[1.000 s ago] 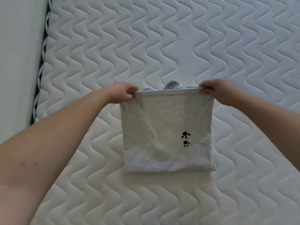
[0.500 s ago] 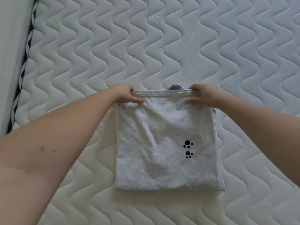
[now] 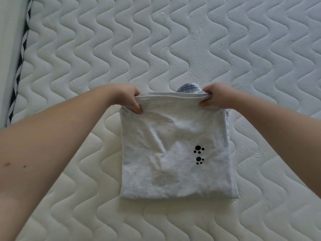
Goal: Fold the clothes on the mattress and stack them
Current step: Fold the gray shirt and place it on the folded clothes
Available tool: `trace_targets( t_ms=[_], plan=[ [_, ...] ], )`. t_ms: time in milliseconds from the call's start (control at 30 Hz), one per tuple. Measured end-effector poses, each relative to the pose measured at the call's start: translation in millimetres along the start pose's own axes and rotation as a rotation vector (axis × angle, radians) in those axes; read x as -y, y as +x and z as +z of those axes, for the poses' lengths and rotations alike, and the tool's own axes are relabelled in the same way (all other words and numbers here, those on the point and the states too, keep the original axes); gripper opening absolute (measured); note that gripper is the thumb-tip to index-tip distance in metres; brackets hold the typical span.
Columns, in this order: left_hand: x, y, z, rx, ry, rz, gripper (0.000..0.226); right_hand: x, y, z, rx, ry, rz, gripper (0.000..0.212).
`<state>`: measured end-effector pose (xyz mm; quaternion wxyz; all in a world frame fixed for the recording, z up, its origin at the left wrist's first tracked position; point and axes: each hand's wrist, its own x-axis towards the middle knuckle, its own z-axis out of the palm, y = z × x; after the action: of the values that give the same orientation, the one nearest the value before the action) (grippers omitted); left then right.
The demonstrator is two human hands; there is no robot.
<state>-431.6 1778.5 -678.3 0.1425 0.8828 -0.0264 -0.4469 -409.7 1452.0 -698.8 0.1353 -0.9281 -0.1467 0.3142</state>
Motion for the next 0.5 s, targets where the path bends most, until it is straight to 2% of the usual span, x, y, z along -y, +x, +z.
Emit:
trace_targets(
  t_ms=[100, 233, 500],
  plan=[
    [-12.5, -27.1, -16.9, -0.023, -0.041, 0.055, 0.024, 5.8, -25.7, -28.1, -0.028, 0.05, -0.035, 0.023],
    [-40.0, -77.8, -60.9, -0.17, -0.013, 0.121, 0.018, 19.7, -64.6, -82.2, -0.156, 0.029, -0.064, 0.018],
    [-89.9, -179.4, -136.9, -0.662, 0.076, 0.256, 0.019, 51.8, -140.0, -187.2, -0.564, -0.005, -0.139, 0.031]
  ],
)
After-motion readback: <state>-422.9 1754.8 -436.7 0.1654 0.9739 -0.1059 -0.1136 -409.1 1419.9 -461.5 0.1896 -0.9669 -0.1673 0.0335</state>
